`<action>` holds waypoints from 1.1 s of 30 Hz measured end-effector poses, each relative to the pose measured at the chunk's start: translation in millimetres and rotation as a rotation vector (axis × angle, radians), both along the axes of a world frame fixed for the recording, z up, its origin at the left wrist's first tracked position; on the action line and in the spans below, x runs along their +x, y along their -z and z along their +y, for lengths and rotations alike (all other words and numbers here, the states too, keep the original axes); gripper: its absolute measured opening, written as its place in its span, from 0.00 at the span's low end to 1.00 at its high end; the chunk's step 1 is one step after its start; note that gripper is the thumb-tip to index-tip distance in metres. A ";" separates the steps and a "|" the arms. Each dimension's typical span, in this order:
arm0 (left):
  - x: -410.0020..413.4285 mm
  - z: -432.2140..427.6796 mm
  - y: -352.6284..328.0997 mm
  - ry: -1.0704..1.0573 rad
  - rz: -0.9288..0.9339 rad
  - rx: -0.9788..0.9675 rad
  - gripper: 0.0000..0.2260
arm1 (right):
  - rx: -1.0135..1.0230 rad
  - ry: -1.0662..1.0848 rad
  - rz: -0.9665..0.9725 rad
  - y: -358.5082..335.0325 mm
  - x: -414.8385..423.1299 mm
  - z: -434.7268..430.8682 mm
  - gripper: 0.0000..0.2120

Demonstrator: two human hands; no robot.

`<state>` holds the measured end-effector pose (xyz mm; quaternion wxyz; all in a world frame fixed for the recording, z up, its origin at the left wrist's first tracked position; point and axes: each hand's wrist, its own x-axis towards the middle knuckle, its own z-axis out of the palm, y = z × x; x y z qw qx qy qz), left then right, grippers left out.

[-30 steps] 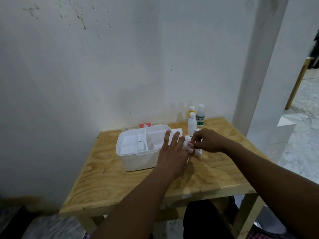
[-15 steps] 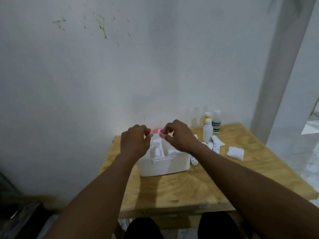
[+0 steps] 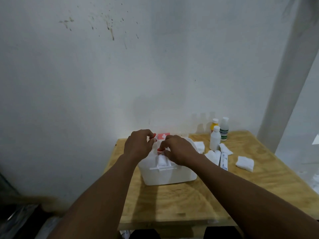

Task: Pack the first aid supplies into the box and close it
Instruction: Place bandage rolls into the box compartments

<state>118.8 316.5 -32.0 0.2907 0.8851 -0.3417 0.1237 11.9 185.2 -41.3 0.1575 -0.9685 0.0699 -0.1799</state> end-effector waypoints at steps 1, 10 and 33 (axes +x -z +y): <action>1.4 -1.1 0.5 0.013 0.007 0.013 0.09 | 0.009 -0.014 0.021 -0.5 -0.1 -1.8 0.11; -1.9 -16.9 3.6 0.085 0.009 0.130 0.10 | 0.208 -0.005 -0.061 -4.4 -16.5 -20.0 0.12; -5.4 -25.9 -2.6 0.140 -0.116 0.427 0.14 | 0.206 0.016 -0.028 2.3 -24.4 -36.1 0.12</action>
